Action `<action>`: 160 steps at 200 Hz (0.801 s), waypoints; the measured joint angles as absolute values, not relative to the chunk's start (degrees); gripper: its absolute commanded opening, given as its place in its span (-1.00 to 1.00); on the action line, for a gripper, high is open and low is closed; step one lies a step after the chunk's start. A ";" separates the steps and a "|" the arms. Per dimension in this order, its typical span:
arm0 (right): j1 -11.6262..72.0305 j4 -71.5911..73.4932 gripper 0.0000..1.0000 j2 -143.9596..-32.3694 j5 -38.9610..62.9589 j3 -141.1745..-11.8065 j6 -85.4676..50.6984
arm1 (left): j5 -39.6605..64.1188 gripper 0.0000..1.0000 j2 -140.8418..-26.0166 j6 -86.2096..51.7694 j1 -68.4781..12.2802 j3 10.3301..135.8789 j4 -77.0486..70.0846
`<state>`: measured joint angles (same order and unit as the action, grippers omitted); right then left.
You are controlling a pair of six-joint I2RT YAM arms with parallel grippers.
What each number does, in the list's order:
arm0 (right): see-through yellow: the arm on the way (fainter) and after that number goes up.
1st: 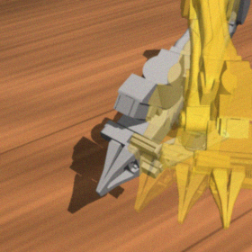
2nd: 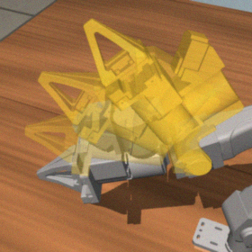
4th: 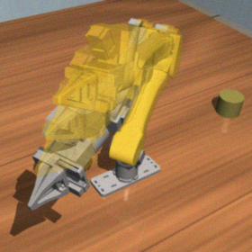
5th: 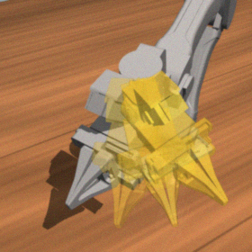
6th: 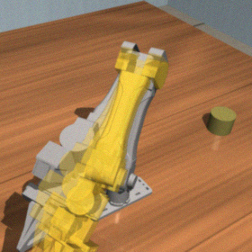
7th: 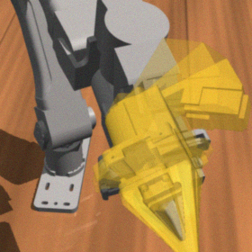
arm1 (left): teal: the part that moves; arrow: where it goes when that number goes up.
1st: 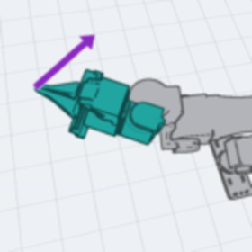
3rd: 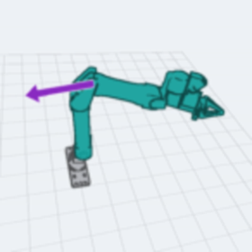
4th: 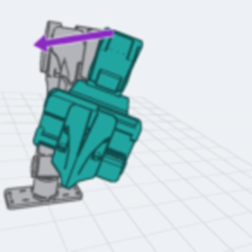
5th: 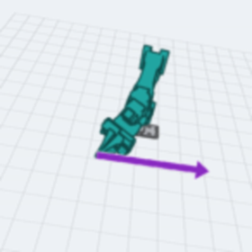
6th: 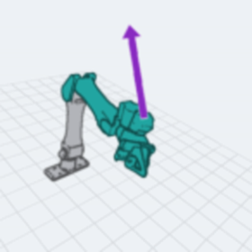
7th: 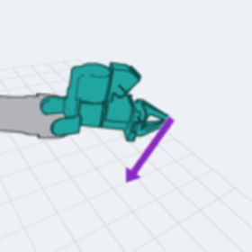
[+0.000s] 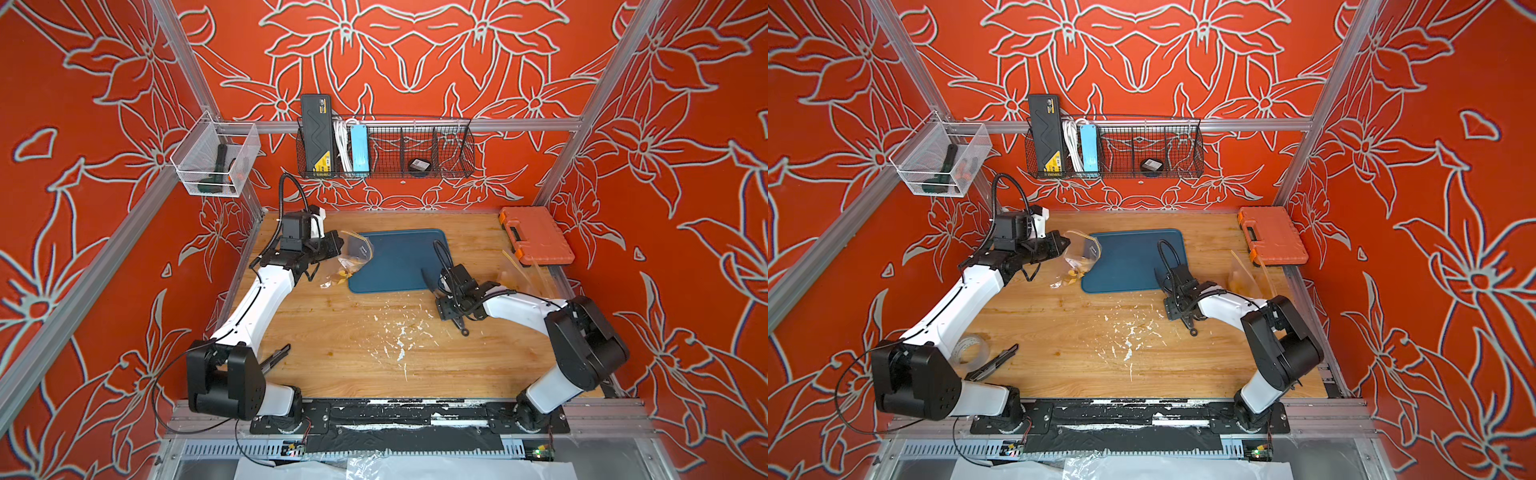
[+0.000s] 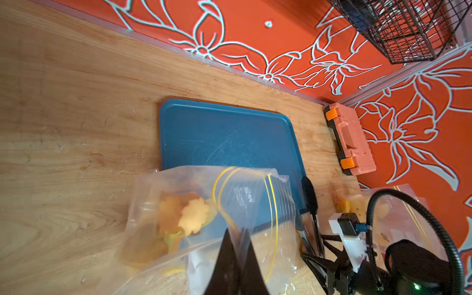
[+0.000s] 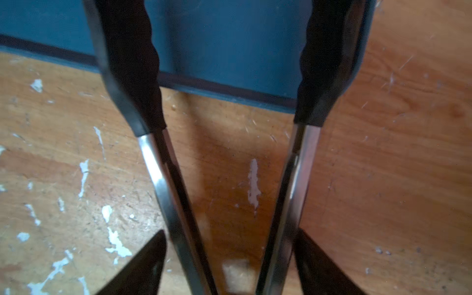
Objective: Put the cookies into a resealable bag to prevent moisture
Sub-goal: Place the clamp at the center of the board, then place the ziploc bag at the center of the board.
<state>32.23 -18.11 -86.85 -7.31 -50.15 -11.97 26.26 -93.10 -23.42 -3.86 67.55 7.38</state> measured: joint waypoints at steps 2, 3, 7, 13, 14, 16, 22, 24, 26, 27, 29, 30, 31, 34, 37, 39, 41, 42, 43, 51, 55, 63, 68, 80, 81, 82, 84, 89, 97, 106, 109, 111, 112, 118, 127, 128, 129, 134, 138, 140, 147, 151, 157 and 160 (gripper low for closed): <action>32.14 -18.11 0.05 -86.91 -7.46 -49.98 -12.05 | 26.26 -1.00 -93.06 -23.38 -3.86 67.57 7.44; 32.12 -18.09 0.05 -86.98 -7.44 -49.87 -12.10 | 26.24 -1.00 -93.03 -23.35 -3.86 67.55 7.46; 32.03 -18.02 0.05 -87.09 -7.49 -49.63 -12.23 | 26.22 -1.00 -92.95 -23.18 -3.86 67.55 7.66; 32.01 -17.98 0.06 -87.20 -7.49 -49.34 -12.51 | 26.13 -1.00 -92.68 -22.98 -3.86 67.55 8.08; 32.03 -17.96 0.07 -87.24 -7.42 -49.28 -12.58 | 26.11 -1.00 -92.64 -22.96 -3.86 67.55 8.12; 32.03 -17.91 0.07 -87.31 -7.42 -49.17 -12.67 | 26.04 -1.00 -92.51 -22.92 -3.86 67.57 8.34; 32.03 -17.80 0.09 -87.39 -7.42 -48.95 -12.84 | 25.78 -1.00 -92.07 -22.70 -3.86 67.55 8.91; 32.03 -17.78 0.09 -87.48 -7.40 -48.90 -12.95 | 25.65 -1.00 -91.83 -22.68 -3.86 67.57 9.17; 32.03 -17.76 0.10 -87.53 -7.35 -48.88 -12.99 | 25.63 -1.00 -91.68 -22.61 -3.88 67.57 9.34; 32.03 -17.78 0.10 -87.57 -7.31 -48.86 -13.02 | 25.58 -1.00 -91.50 -22.50 -3.88 67.57 9.50; 32.03 -17.78 0.11 -87.68 -7.25 -48.82 -13.08 | 25.47 -1.00 -91.26 -22.48 -3.88 67.57 9.87; 32.03 -17.78 0.11 -87.72 -7.22 -48.82 -13.15 | 25.43 -1.00 -91.15 -22.48 -3.86 67.57 9.96; 32.03 -17.76 0.11 -87.79 -7.14 -48.80 -13.19 | 25.39 -1.00 -91.07 -22.46 -3.86 67.57 10.02; 32.03 -17.74 0.12 -87.88 -7.03 -48.77 -13.21 | 25.32 -1.00 -90.74 -22.28 -3.88 67.57 10.46; 32.03 -17.72 0.13 -88.12 -6.96 -48.77 -13.37 | 25.15 -1.00 -90.24 -22.24 -3.86 67.57 10.87; 32.03 -17.69 0.14 -88.25 -6.81 -48.77 -13.43 | 25.08 -1.00 -89.97 -22.11 -3.88 67.57 11.14; 32.05 -17.69 0.15 -88.36 -6.74 -48.77 -13.45 | 25.04 -1.00 -89.67 -22.06 -3.86 67.57 11.42; 32.05 -17.67 0.15 -88.42 -6.74 -48.77 -13.47 | 24.97 -1.00 -89.56 -22.06 -3.88 67.57 11.51; 32.03 -17.63 0.16 -88.55 -6.68 -48.77 -13.58 | 24.84 -1.00 -89.27 -22.04 -3.88 67.57 11.66; 32.03 -17.56 0.19 -89.25 -6.28 -48.75 -13.96 | 24.34 -1.00 -87.99 -21.87 -3.88 67.57 12.47; 32.03 -17.54 0.23 -89.65 -6.02 -48.75 -14.02 | 24.10 -1.00 -87.22 -21.80 -3.88 67.57 12.91; 32.03 -17.56 0.28 -90.48 -5.85 -48.73 -14.48 | 23.62 -1.00 -85.60 -21.65 -3.88 67.57 13.76; 32.03 -17.58 0.33 -90.94 -5.58 -48.71 -14.63 | 23.35 -1.00 -84.77 -21.61 -3.88 67.57 14.17; 32.01 -17.58 0.45 -91.85 -4.93 -48.58 -15.29 | 22.76 -1.00 -82.54 -21.30 -3.88 67.57 15.25; 31.99 -17.58 0.46 -91.88 -4.86 -48.56 -15.31 | 22.70 -1.00 -82.46 -21.28 -3.88 67.57 15.29; 31.97 -17.58 0.47 -91.94 -4.82 -48.56 -15.57 | 22.63 -1.00 -82.24 -21.23 -3.88 67.57 15.40; 31.94 -17.58 0.50 -92.01 -4.75 -48.56 -15.86 | 22.55 -1.00 -81.95 -21.21 -3.88 67.57 15.57; 31.88 -17.61 0.59 -92.14 -4.40 -48.53 -15.90 | 22.24 -1.00 -81.21 -21.04 -3.88 67.57 16.14; 31.86 -17.54 0.72 -92.20 -3.92 -48.53 -16.53 | 21.82 -1.00 -80.09 -20.86 -3.88 67.57 17.17; 31.86 -17.61 0.80 -92.20 -3.73 -48.53 -16.56 | 21.45 -1.00 -79.05 -20.78 -3.88 67.57 18.35; 31.86 -17.61 0.81 -92.18 -3.70 -48.53 -16.60 | 21.37 -1.00 -78.76 -20.75 -3.88 67.57 18.81; 31.86 -17.56 0.82 -92.16 -3.66 -48.53 -17.02 | 21.28 -1.00 -78.50 -20.75 -3.88 67.57 19.14; 31.86 -17.61 0.82 -92.16 -3.68 -48.53 -16.97 | 21.26 -1.00 -78.43 -20.75 -3.88 67.57 19.25; 31.86 -17.74 0.83 -92.03 -3.70 -48.53 -17.21 | 21.08 -1.00 -77.84 -20.73 -3.88 67.57 20.18; 31.88 -18.26 0.86 -91.53 -3.99 -48.49 -17.37 | 20.99 -1.00 -76.99 -20.71 -3.92 67.57 21.74; 31.86 -18.28 0.87 -91.46 -3.97 -48.49 -17.37 | 20.97 -1.00 -76.88 -20.71 -3.92 67.57 22.00; 31.88 -18.41 0.87 -91.22 -4.03 -48.49 -17.43 | 20.99 -1.00 -76.79 -20.71 -3.95 67.57 22.11; 31.88 -18.65 0.91 -90.45 -4.25 -48.36 -17.58 | 20.93 -1.00 -76.25 -20.71 -4.10 67.57 23.05; 31.88 -18.90 0.97 -89.36 -4.62 -48.18 -17.80 | 20.91 -1.00 -75.75 -20.71 -4.27 67.57 23.75; 31.88 -18.96 0.97 -89.01 -4.71 -48.07 -17.74 | 20.84 -1.00 -75.50 -20.71 -4.43 67.57 24.14; 31.88 -19.20 0.98 -86.52 -5.13 -47.53 -17.89 | 20.67 -1.00 -74.59 -20.73 -5.08 67.57 25.39; 31.88 -19.27 0.97 -84.75 -5.37 -47.16 -18.02 | 20.62 -1.00 -73.89 -20.78 -5.74 67.57 26.17; 31.88 -19.09 0.97 -81.84 -5.74 -46.48 -17.93 | 20.43 -1.00 -72.90 -20.84 -6.98 67.57 27.11; 31.86 -18.96 0.97 -80.60 -6.04 -46.19 -17.89 | 20.18 -1.00 -72.40 -20.88 -7.73 67.57 27.53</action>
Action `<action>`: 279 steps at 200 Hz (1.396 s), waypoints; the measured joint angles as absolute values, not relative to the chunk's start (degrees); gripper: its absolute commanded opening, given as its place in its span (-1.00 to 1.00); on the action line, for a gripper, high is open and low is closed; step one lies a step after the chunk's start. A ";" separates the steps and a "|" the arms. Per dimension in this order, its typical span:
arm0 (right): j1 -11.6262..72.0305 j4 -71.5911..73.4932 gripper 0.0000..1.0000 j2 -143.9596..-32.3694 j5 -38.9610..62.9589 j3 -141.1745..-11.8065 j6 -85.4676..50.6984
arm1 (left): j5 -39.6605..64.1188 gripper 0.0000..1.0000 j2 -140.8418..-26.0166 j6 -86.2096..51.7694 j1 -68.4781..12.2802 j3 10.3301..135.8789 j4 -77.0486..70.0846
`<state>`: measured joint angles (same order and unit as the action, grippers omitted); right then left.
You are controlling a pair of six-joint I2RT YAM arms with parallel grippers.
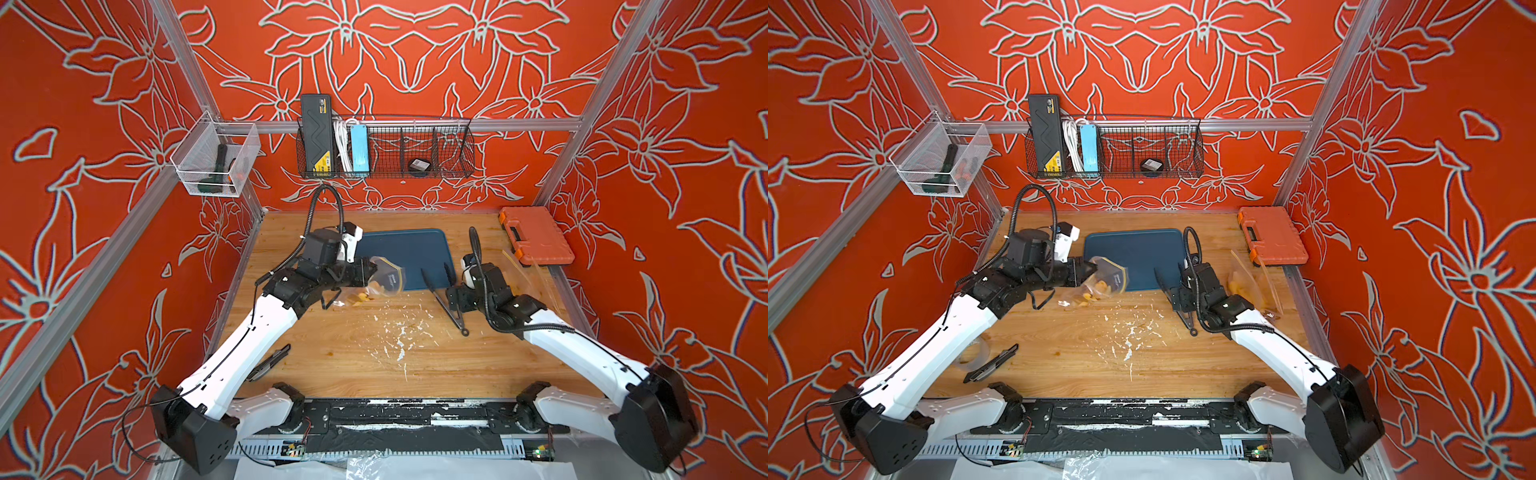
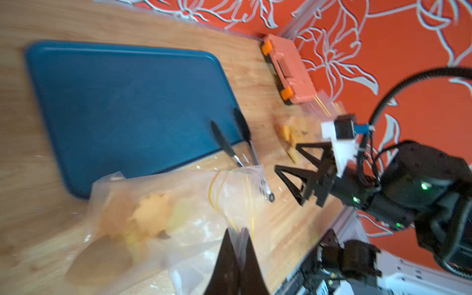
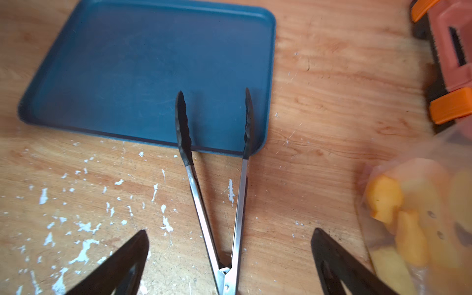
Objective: Put the cookies into a resealable bag to prevent moisture
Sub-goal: Place the ziploc bag at the center of the board, then adjust the ziploc bag at the center of the board.
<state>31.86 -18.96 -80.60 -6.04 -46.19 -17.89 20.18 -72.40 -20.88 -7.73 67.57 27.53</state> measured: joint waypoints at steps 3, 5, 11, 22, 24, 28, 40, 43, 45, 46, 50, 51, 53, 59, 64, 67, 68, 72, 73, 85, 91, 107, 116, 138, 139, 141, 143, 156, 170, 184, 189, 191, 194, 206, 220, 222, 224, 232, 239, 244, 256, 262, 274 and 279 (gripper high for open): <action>31.86 -18.81 0.97 -79.26 -6.17 -45.89 -17.80 | 20.23 -1.00 -71.88 -20.93 -8.60 67.57 27.92; 31.86 -18.72 0.97 -78.30 -6.24 -45.69 -17.76 | 20.05 -1.00 -71.59 -21.04 -9.13 67.57 28.12; 31.86 -18.33 0.97 -75.61 -6.68 -45.17 -17.54 | 19.97 -1.00 -70.52 -21.23 -11.18 67.53 28.64; 31.86 -17.04 0.99 -71.61 -7.42 -44.16 -17.43 | 19.42 -1.00 -68.73 -22.00 -15.51 67.48 29.23; 31.86 -16.91 0.99 -70.89 -7.53 -44.01 -17.50 | 19.44 -1.00 -68.38 -22.24 -16.51 67.48 29.34; 31.86 -16.64 0.99 -69.93 -7.75 -43.75 -17.50 | 19.22 -1.00 -67.94 -22.48 -18.04 67.48 29.50; 31.75 -16.80 0.98 -67.11 -8.10 -43.29 -17.54 | 19.11 -1.00 -66.76 -23.81 -22.74 67.29 29.54; 31.77 -17.02 0.98 -66.48 -8.12 -43.29 -17.52 | 19.14 -1.00 -66.48 -24.34 -24.03 67.16 29.54; 31.77 -17.15 0.98 -66.08 -8.10 -43.29 -17.52 | 19.14 -1.00 -66.35 -24.53 -24.64 67.05 29.47; 31.75 -17.17 0.98 -65.98 -8.10 -43.29 -17.52 | 19.11 -1.00 -66.26 -24.67 -25.21 66.96 29.43; 31.75 -17.50 0.98 -65.25 -8.10 -43.29 -17.52 | 19.09 -1.00 -65.98 -25.26 -26.41 66.65 29.36; 31.75 -17.61 0.98 -64.97 -8.10 -43.29 -17.52 | 19.11 -1.00 -65.91 -25.36 -26.72 66.59 29.32; 31.75 -17.67 0.98 -64.71 -8.10 -43.29 -17.52 | 19.09 -1.00 -65.78 -25.69 -27.57 66.39 29.30; 31.75 -18.22 0.98 -63.51 -8.08 -43.29 -17.52 | 19.07 -1.00 -65.43 -26.59 -29.47 65.69 29.08; 31.75 -18.70 0.94 -62.50 -8.08 -43.29 -17.52 | 19.05 -1.00 -65.14 -27.35 -31.07 65.04 28.95; 31.75 -18.98 0.92 -61.93 -8.03 -43.29 -17.52 | 18.98 -1.00 -65.01 -27.77 -32.03 64.64 28.84; 31.75 -19.09 0.92 -61.65 -8.03 -43.29 -17.52 | 18.96 -1.00 -64.95 -27.99 -32.42 64.45 28.80; 31.75 -19.53 0.89 -60.69 -7.99 -43.29 -17.47 | 18.98 -1.00 -64.84 -28.49 -33.63 63.94 28.60; 31.75 -19.62 0.89 -60.53 -7.94 -43.29 -17.50 | 18.98 -1.00 -64.82 -28.56 -33.87 63.83 28.58; 31.75 -20.64 0.81 -57.58 -7.07 -43.31 -17.02 | 18.65 -1.00 -64.60 -29.58 -37.19 62.02 27.88; 31.75 -21.12 0.78 -56.14 -6.24 -43.31 -16.67 | 18.52 -1.00 -64.62 -29.76 -38.35 61.14 27.81; 31.73 -21.50 0.75 -52.51 -2.48 -43.38 -15.44 | 16.88 -1.00 -65.14 -29.80 -39.59 59.11 27.88; 31.70 -22.00 0.74 -51.40 0.78 -43.88 -14.39 | 15.35 -1.00 -66.19 -29.47 -39.62 58.28 27.99; 31.94 -23.62 0.74 -52.27 9.26 -46.52 -11.88 | 12.80 -1.00 -70.17 -28.21 -39.59 57.69 28.18; 32.03 -23.75 0.75 -52.42 9.67 -46.70 -11.68 | 12.71 -1.00 -70.43 -28.16 -39.59 57.69 28.18; 32.14 -23.92 0.75 -52.64 10.46 -46.98 -11.51 | 12.58 -1.00 -70.70 -28.10 -39.59 57.67 28.21; 32.27 -24.03 0.75 -52.84 10.87 -47.16 -11.31 | 12.43 -1.00 -71.07 -27.97 -39.59 57.65 28.21; 33.82 -24.91 0.77 -54.39 14.39 -48.60 -9.72 | 11.55 -1.00 -72.66 -27.07 -39.59 57.65 28.21; 36.16 -25.69 0.77 -55.86 17.12 -49.76 -7.99 | 10.52 -1.00 -73.32 -26.26 -39.59 57.67 28.25; 38.28 -26.85 0.77 -57.56 19.44 -51.40 -6.35 | 9.61 -1.00 -73.38 -25.36 -39.59 57.80 28.29; 38.94 -27.24 0.76 -58.24 20.01 -52.18 -5.98 | 9.21 -0.95 -73.38 -25.08 -39.59 57.91 28.34; 39.22 -27.42 0.76 -58.61 20.16 -52.58 -5.76 | 9.04 -0.94 -73.38 -25.02 -39.59 57.95 28.36; 39.57 -27.62 0.75 -59.02 20.38 -53.08 -5.56 | 8.91 -0.92 -73.38 -24.84 -39.59 58.00 28.40; 41.01 -27.94 0.75 -61.19 20.91 -55.24 -4.80 | 8.32 -0.88 -73.38 -24.27 -39.59 58.13 28.47; 42.61 -28.05 0.75 -63.68 20.93 -57.19 -4.16 | 7.68 -0.84 -73.43 -23.81 -39.59 58.15 28.53; 42.87 -28.08 0.75 -64.14 20.91 -57.49 -4.10 | 7.62 -0.84 -73.43 -23.86 -39.59 58.15 28.53; 43.09 -28.08 0.75 -64.55 20.93 -57.67 -3.99 | 7.57 -0.84 -73.47 -23.77 -39.59 58.15 28.53; 43.92 -28.21 0.75 -66.06 20.88 -58.41 -3.75 | 7.35 -0.81 -73.52 -23.51 -39.59 58.15 28.56; 44.69 -28.32 0.74 -67.42 20.88 -58.94 -3.70 | 7.22 -0.79 -73.58 -23.42 -39.59 58.15 28.56; 45.19 -28.38 0.71 -68.42 20.86 -59.24 -3.70 | 7.11 -0.78 -73.63 -23.35 -39.59 58.15 28.56; 46.19 -28.40 0.48 -70.65 20.67 -59.57 -3.66 | 7.01 -0.73 -73.67 -23.35 -39.59 58.15 28.53; 46.52 -28.49 0.31 -71.53 20.16 -59.59 -4.01 | 6.90 -0.70 -73.67 -23.29 -39.59 58.15 28.56; 47.03 -28.71 0.07 -73.25 18.48 -59.64 -5.23 | 6.57 -0.49 -73.67 -23.18 -39.59 58.15 28.53; 47.05 -28.86 -0.05 -73.89 17.69 -59.66 -5.37 | 6.44 -0.36 -73.67 -22.83 -39.57 58.15 28.53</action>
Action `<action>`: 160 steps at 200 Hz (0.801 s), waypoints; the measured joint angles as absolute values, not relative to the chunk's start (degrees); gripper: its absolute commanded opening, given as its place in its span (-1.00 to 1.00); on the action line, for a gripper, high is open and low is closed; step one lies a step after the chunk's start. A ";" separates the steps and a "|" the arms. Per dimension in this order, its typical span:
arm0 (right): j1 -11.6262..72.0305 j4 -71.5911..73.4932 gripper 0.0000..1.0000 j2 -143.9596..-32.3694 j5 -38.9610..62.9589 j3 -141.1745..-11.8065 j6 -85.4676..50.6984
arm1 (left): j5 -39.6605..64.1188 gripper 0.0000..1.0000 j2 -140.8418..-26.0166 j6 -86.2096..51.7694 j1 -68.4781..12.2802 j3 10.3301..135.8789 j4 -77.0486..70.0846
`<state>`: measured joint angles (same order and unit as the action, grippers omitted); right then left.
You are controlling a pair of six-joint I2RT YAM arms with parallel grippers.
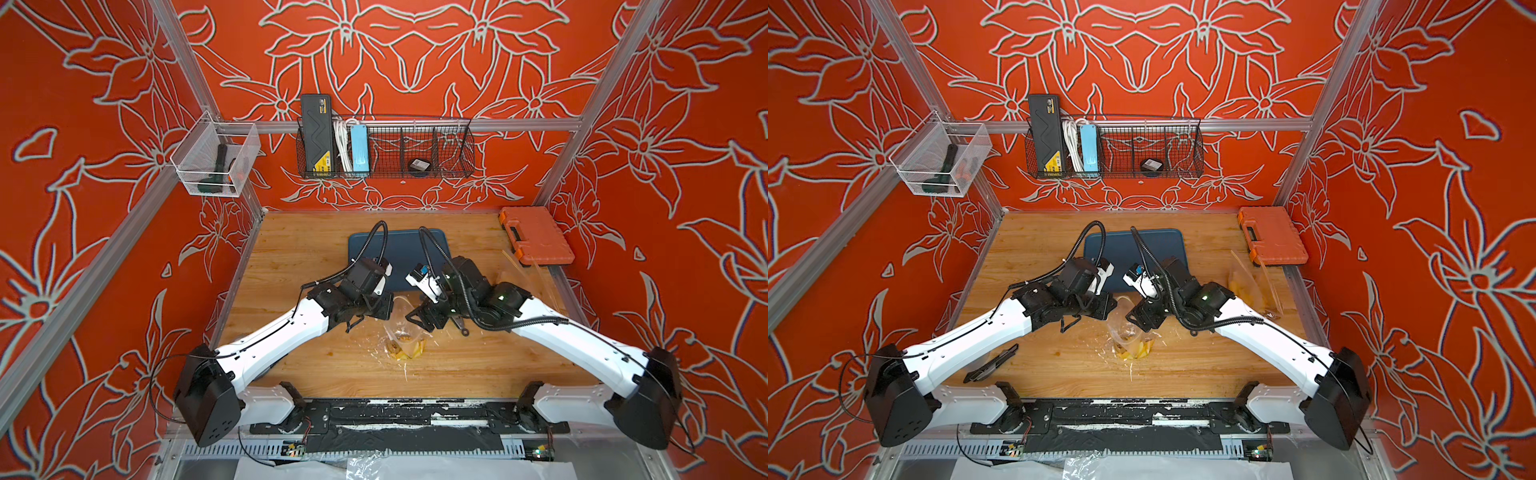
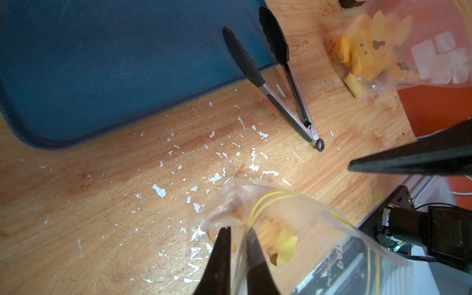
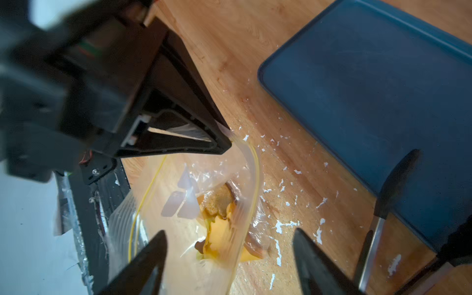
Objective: Put the cookies into a resealable bag to prevent moisture
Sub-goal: Adjust the ziploc bag at the center of the board.
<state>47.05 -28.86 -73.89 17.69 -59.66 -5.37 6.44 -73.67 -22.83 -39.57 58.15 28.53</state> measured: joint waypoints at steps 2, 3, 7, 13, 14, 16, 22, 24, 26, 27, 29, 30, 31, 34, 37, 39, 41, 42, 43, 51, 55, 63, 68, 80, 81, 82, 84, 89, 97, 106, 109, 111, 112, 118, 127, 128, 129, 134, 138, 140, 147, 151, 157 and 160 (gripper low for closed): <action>47.03 -28.93 -0.08 -74.11 17.30 -59.66 -5.67 | 6.42 -0.30 -73.67 -23.24 -39.53 58.15 28.49; 47.00 -28.95 -0.10 -74.19 17.26 -59.68 -5.56 | 6.37 -0.28 -73.67 -23.09 -39.53 58.15 28.51; 46.94 -29.19 -0.19 -74.67 16.43 -59.77 -5.93 | 6.33 -0.19 -73.63 -22.76 -39.35 58.15 28.49; 46.92 -29.69 -0.32 -75.40 15.51 -60.03 -6.42 | 6.26 -0.07 -73.47 -22.28 -39.24 58.11 28.47; 46.92 -29.74 -0.34 -75.46 15.42 -60.05 -6.74 | 6.26 -0.06 -73.45 -22.50 -39.20 58.11 28.42; 46.89 -29.82 -0.37 -75.70 15.16 -60.14 -6.76 | 6.24 -0.03 -73.38 -22.65 -39.13 58.06 28.38; 46.83 -29.89 -0.45 -76.23 14.50 -60.27 -7.46 | 6.28 0.05 -72.95 -22.31 -38.74 57.93 28.36; 46.78 -29.91 -0.47 -76.38 14.39 -60.31 -7.14 | 6.28 0.08 -72.69 -21.47 -38.57 57.87 28.42; 46.76 -29.89 -0.49 -76.51 14.13 -60.31 -7.42 | 6.31 0.11 -72.51 -21.39 -38.44 57.78 28.38; 46.76 -29.87 -0.50 -76.55 14.09 -60.31 -7.64 | 6.37 0.12 -72.34 -21.71 -38.28 57.69 28.32; 46.70 -29.87 -0.52 -76.64 13.93 -60.31 -7.94 | 6.35 0.15 -72.14 -21.69 -38.11 57.60 28.23; 46.65 -29.87 -0.54 -76.71 13.89 -60.31 -7.86 | 6.37 0.16 -71.85 -21.19 -37.91 57.49 28.25; 46.61 -29.87 -0.55 -76.75 13.89 -60.31 -7.75 | 6.37 0.18 -71.70 -20.95 -37.80 57.45 28.25; 46.50 -29.87 -0.59 -76.84 13.78 -60.31 -8.29 | 6.50 0.22 -71.18 -20.97 -37.41 57.19 28.12; 46.37 -29.85 -0.62 -76.90 13.74 -60.31 -8.29 | 6.52 0.25 -70.54 -20.53 -36.97 56.93 28.08; 46.28 -29.80 -0.64 -76.93 13.69 -60.31 -8.34 | 6.52 0.28 -69.97 -19.99 -36.56 56.71 28.05; 46.17 -29.78 -0.66 -76.95 13.72 -60.31 -8.86 | 6.61 0.31 -69.45 -20.27 -36.18 56.47 27.90; 46.11 -29.74 -0.67 -76.95 13.74 -60.31 -8.91 | 6.63 0.32 -69.30 -20.25 -36.07 56.38 27.90; 46.06 -29.71 -0.67 -76.95 13.76 -60.31 -8.86 | 6.59 0.34 -68.88 -19.77 -35.81 56.23 27.90; 45.52 -29.39 -0.71 -76.95 14.02 -60.31 -9.23 | 6.66 0.38 -66.70 -18.41 -34.52 55.40 27.66; 45.30 -29.17 -0.72 -76.95 14.20 -60.31 -9.69 | 6.52 0.37 -65.30 -18.06 -33.82 54.76 27.20; 44.82 -28.73 -0.74 -76.97 14.79 -60.29 -9.85 | 6.81 0.25 -62.50 -16.08 -32.75 53.25 25.78; 44.42 -28.42 -0.75 -76.99 15.22 -60.29 -9.93 | 7.46 0.35 -60.97 -14.11 -32.34 52.27 24.80; 43.38 -27.62 -0.77 -77.06 16.53 -60.18 -10.00 | 10.94 0.44 -56.82 -9.04 -32.18 49.01 21.76; 43.33 -27.55 -0.77 -77.06 16.60 -60.16 -10.02 | 11.16 0.45 -56.60 -8.84 -32.18 48.80 21.56; 43.22 -27.46 -0.77 -77.08 16.71 -60.14 -10.00 | 11.35 0.47 -56.40 -8.71 -32.18 48.60 21.39; 43.07 -27.29 -0.78 -77.08 16.97 -60.10 -10.00 | 12.10 0.52 -55.77 -7.44 -32.21 47.97 20.93; 42.63 -26.92 -0.79 -77.17 17.45 -59.99 -10.00 | 13.52 0.72 -54.46 -5.58 -32.23 46.50 19.66; 42.11 -26.55 -0.80 -77.34 18.31 -59.88 -9.96 | 16.10 0.86 -52.71 -1.48 -32.27 44.16 17.91; 41.47 -26.35 -0.80 -77.60 19.27 -59.72 -9.93 | 18.63 0.86 -51.44 2.31 -32.29 41.91 16.64; 41.32 -26.28 -0.81 -77.65 19.57 -59.66 -9.93 | 19.44 0.86 -51.16 3.16 -32.29 41.21 16.21; 41.17 -26.20 -0.82 -77.67 19.75 -59.57 -9.91 | 19.94 0.86 -50.94 4.14 -32.29 40.71 15.99; 41.12 -26.15 -0.81 -77.69 19.81 -59.57 -9.91 | 20.12 0.86 -50.87 4.51 -32.29 40.53 15.86; 40.80 -26.11 -0.82 -77.73 20.36 -59.42 -9.85 | 20.84 0.84 -50.52 6.48 -32.29 39.33 15.25; 40.40 -26.09 -0.83 -77.76 21.21 -59.29 -9.76 | 21.58 0.81 -50.11 9.58 -32.29 37.85 14.52; 40.38 -26.11 -0.83 -77.76 21.26 -59.29 -9.76 | 21.61 0.80 -50.09 9.80 -32.29 37.76 14.48; 40.36 -26.09 -0.83 -77.76 21.32 -59.29 -9.78 | 21.71 0.80 -50.04 10.22 -32.29 37.58 14.37; 40.21 -26.09 -0.83 -77.76 21.82 -59.27 -9.72 | 22.02 0.78 -49.91 11.73 -32.29 37.08 14.17; 40.10 -26.06 -0.84 -77.78 22.22 -59.27 -9.67 | 22.37 0.76 -49.82 13.02 -32.29 36.69 14.02; 40.10 -26.04 -0.83 -77.78 22.39 -59.27 -9.63 | 22.57 0.76 -49.76 13.72 -32.29 36.56 13.98; 40.05 -26.04 -0.83 -77.78 23.09 -59.27 -9.52 | 23.22 0.75 -49.71 15.46 -32.29 36.25 13.96; 40.05 -26.04 -0.83 -77.78 23.33 -59.27 -9.43 | 23.64 0.74 -49.71 16.49 -32.29 36.07 13.85; 40.05 -26.04 -0.83 -77.82 23.92 -59.27 -9.32 | 24.21 0.74 -49.74 17.63 -32.29 35.88 13.54; 40.05 -26.04 -0.83 -77.84 24.18 -59.27 -9.30 | 24.43 0.73 -49.78 18.15 -32.29 35.81 13.34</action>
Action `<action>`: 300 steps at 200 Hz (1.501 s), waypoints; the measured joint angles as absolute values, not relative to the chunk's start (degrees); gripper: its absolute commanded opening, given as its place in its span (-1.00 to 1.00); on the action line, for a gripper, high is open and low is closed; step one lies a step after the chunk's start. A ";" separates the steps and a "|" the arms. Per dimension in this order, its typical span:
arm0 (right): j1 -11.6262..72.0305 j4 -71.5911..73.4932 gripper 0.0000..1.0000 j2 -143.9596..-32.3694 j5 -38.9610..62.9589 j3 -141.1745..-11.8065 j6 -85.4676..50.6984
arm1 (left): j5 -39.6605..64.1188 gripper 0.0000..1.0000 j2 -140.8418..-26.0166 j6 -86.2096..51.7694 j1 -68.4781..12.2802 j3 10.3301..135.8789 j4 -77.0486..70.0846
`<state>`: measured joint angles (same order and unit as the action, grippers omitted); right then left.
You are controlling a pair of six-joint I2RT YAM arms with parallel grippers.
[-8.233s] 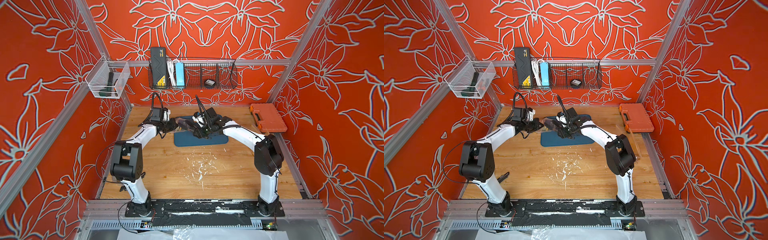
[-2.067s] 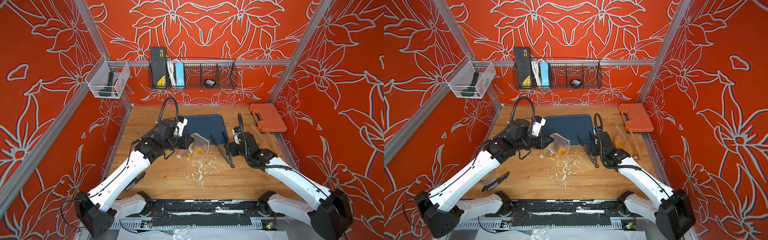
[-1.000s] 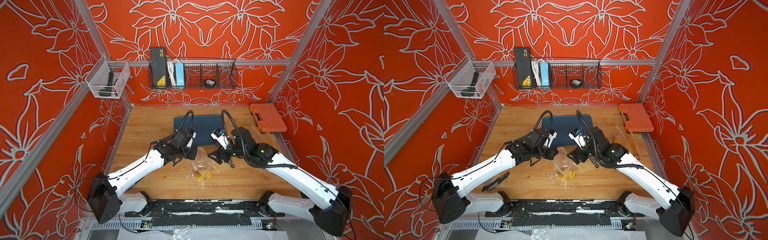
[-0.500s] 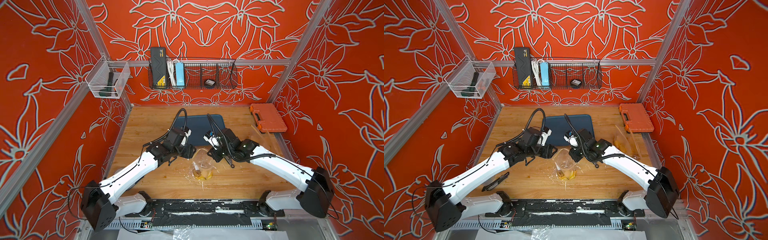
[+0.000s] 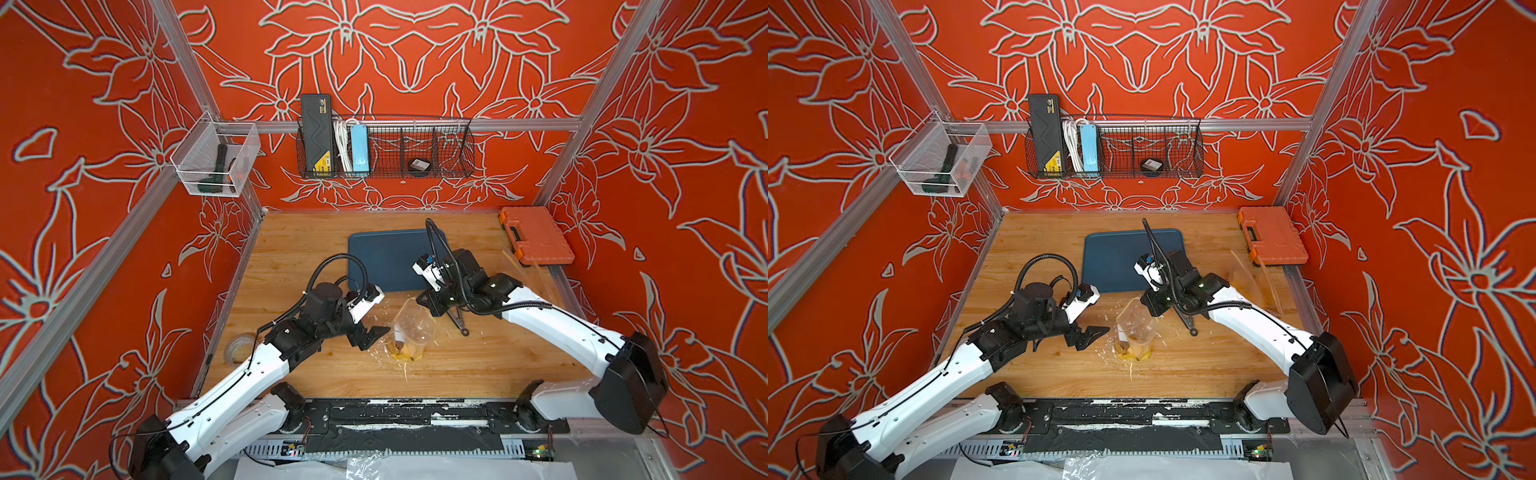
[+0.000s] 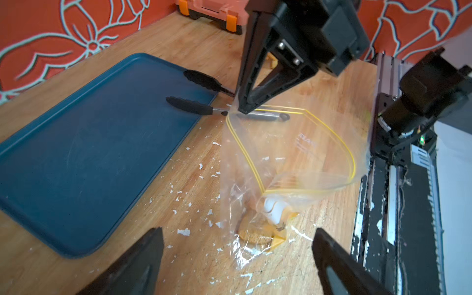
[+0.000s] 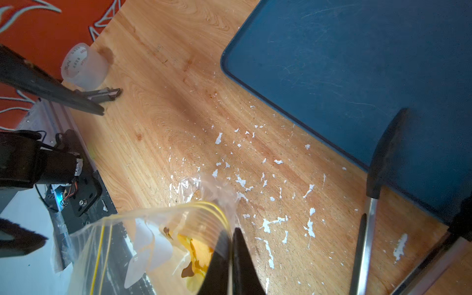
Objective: Put the cookies into a resealable bag to prevent moisture
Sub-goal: Adjust the ziploc bag at the center of the board.
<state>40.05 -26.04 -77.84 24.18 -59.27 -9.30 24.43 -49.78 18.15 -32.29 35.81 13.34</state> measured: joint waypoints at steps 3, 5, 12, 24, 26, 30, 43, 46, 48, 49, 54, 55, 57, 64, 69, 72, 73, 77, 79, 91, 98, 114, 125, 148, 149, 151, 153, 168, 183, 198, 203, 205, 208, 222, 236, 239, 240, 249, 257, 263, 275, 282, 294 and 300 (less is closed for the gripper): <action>40.05 -26.04 -0.83 -77.84 24.36 -59.24 -9.26 | 24.64 0.71 -49.82 18.55 -32.29 35.75 13.17; 40.05 -26.04 -0.84 -77.87 24.49 -59.22 -9.26 | 24.82 0.70 -49.95 18.92 -32.29 35.73 13.06; 40.05 -26.02 -0.84 -77.87 24.86 -59.16 -9.15 | 25.36 0.67 -50.35 19.88 -32.29 35.73 12.62; 40.05 -25.96 -0.84 -77.87 25.50 -58.98 -8.99 | 26.33 0.62 -51.68 21.61 -32.38 35.79 11.68; 40.05 -25.93 -0.84 -77.87 25.56 -58.94 -8.95 | 26.46 0.61 -51.92 21.87 -32.45 35.81 11.60; 40.05 -25.89 -0.84 -77.87 25.69 -58.85 -8.91 | 26.70 0.61 -52.53 22.41 -32.58 35.88 11.42; 40.05 -25.71 -0.84 -77.87 25.98 -58.63 -8.80 | 27.20 0.59 -54.85 23.99 -33.21 36.23 11.05; 40.05 -25.69 -0.84 -77.87 26.04 -58.57 -8.75 | 27.31 0.59 -55.55 24.34 -33.50 36.34 10.96; 40.05 -25.67 -0.84 -77.87 26.06 -58.52 -8.75 | 27.35 0.58 -55.96 24.56 -33.65 36.45 10.94; 40.05 -25.65 -0.84 -77.87 26.06 -58.52 -8.73 | 27.38 0.59 -56.07 24.62 -33.69 36.49 10.94; 40.05 -25.58 -0.84 -77.87 26.09 -58.43 -8.71 | 27.49 0.58 -57.17 25.17 -34.17 36.75 10.92; 40.05 -25.56 -0.84 -77.87 26.11 -58.41 -8.71 | 27.53 0.58 -57.32 25.23 -34.24 36.80 10.92; 40.05 -25.56 -0.84 -77.87 26.11 -58.39 -8.71 | 27.57 0.58 -57.74 25.50 -34.44 36.91 10.92; 40.05 -25.54 -0.84 -77.89 26.15 -58.33 -8.71 | 27.55 0.57 -59.05 26.04 -35.09 37.23 10.81; 40.05 -25.54 -0.84 -77.91 26.20 -58.33 -8.71 | 27.51 0.57 -59.86 26.44 -35.57 37.43 10.68; 40.05 -25.52 -0.84 -77.91 26.22 -58.33 -8.71 | 27.40 0.56 -60.29 26.57 -35.81 37.50 10.50; 40.05 -25.52 -0.84 -77.91 26.22 -58.33 -8.71 | 27.35 0.56 -60.38 26.63 -35.88 37.50 10.50; 40.05 -25.47 -0.84 -77.93 26.24 -58.33 -8.71 | 27.18 0.55 -60.82 26.87 -36.23 37.54 10.24; 40.05 -25.47 -0.84 -77.93 26.26 -58.33 -8.71 | 27.05 0.55 -61.06 26.94 -36.40 37.54 10.13; 40.05 -25.43 -0.84 -77.95 26.35 -58.33 -8.71 | 26.39 0.51 -61.91 27.24 -37.19 37.65 9.78; 40.05 -25.43 -0.84 -77.95 26.48 -58.30 -8.71 | 25.89 0.48 -62.41 27.38 -37.58 37.85 9.69; 40.05 -25.39 -0.84 -77.95 26.65 -58.30 -8.71 | 24.95 0.40 -63.40 27.70 -38.26 38.46 9.19; 40.05 -25.32 -0.85 -77.95 26.76 -58.30 -8.71 | 24.34 0.34 -63.96 27.70 -38.59 38.83 8.69; 40.05 -25.26 -0.85 -77.95 26.83 -57.98 -8.71 | 23.33 0.07 -64.45 27.97 -39.33 39.13 7.68; 40.05 -25.26 -0.85 -77.95 26.83 -57.95 -8.71 | 23.24 0.05 -64.47 28.16 -39.38 39.13 7.64; 40.05 -25.26 -0.85 -77.95 26.85 -57.93 -8.71 | 23.22 0.03 -64.47 28.08 -39.42 39.13 7.62; 40.05 -25.23 -0.86 -77.95 26.83 -57.91 -8.71 | 23.14 0.00 -64.49 27.68 -39.44 39.13 7.57; 40.05 -25.26 -0.86 -77.95 26.85 -57.76 -8.71 | 22.59 -0.19 -64.53 28.25 -39.59 39.13 7.09; 40.05 -25.26 -0.86 -77.95 26.83 -57.65 -8.71 | 22.02 -0.38 -64.53 28.45 -39.70 39.13 6.70; 40.05 -25.26 -0.88 -77.95 26.85 -57.65 -8.71 | 21.63 -0.56 -64.53 28.32 -39.72 39.13 6.44; 40.05 -25.26 -0.88 -77.95 26.85 -57.65 -8.71 | 21.58 -0.62 -64.51 28.60 -39.72 39.13 6.33; 40.05 -25.26 -0.88 -77.95 26.83 -57.65 -8.71 | 21.52 -0.63 -64.51 28.18 -39.75 39.13 6.33; 40.05 -25.26 -0.88 -77.95 26.83 -57.63 -8.71 | 21.43 -0.65 -64.51 28.60 -39.75 39.13 6.26; 40.05 -25.26 -0.88 -77.95 26.83 -57.60 -8.71 | 21.26 -0.81 -64.51 28.69 -39.77 39.13 6.31; 40.05 -25.26 -0.89 -77.95 26.79 -57.58 -8.71 | 21.02 -0.93 -64.47 28.73 -39.75 39.13 6.31; 40.05 -25.26 -0.89 -77.95 26.79 -57.56 -8.71 | 20.97 -0.94 -64.45 28.36 -39.75 39.13 6.35; 40.05 -25.26 -0.89 -77.95 26.76 -57.56 -8.71 | 20.99 -0.95 -64.45 28.42 -39.75 39.13 6.33; 40.05 -25.26 -0.89 -77.95 26.65 -57.56 -8.73 | 20.75 -0.97 -64.34 28.73 -39.77 39.11 6.33; 40.05 -25.26 -0.88 -77.93 26.35 -57.56 -8.73 | 20.58 -1.00 -64.18 28.67 -39.77 39.11 6.37; 40.05 -25.26 -0.81 -77.84 25.96 -57.56 -8.75 | 20.51 -1.00 -64.03 28.69 -39.77 39.11 6.37; 40.05 -25.02 -0.57 -77.19 25.17 -57.14 -8.97 | 20.32 -1.00 -63.59 28.69 -39.77 39.09 6.44; 39.97 -24.64 -0.48 -76.29 24.40 -56.49 -9.19 | 20.18 -1.00 -63.22 28.69 -39.75 39.05 6.50; 39.38 -22.98 -0.21 -73.17 23.20 -54.19 -10.48 | 20.16 -1.00 -62.41 28.64 -39.75 38.79 6.57; 38.92 -22.09 -0.09 -71.24 22.61 -52.86 -11.44 | 20.25 -1.00 -61.91 28.51 -39.66 38.57 6.57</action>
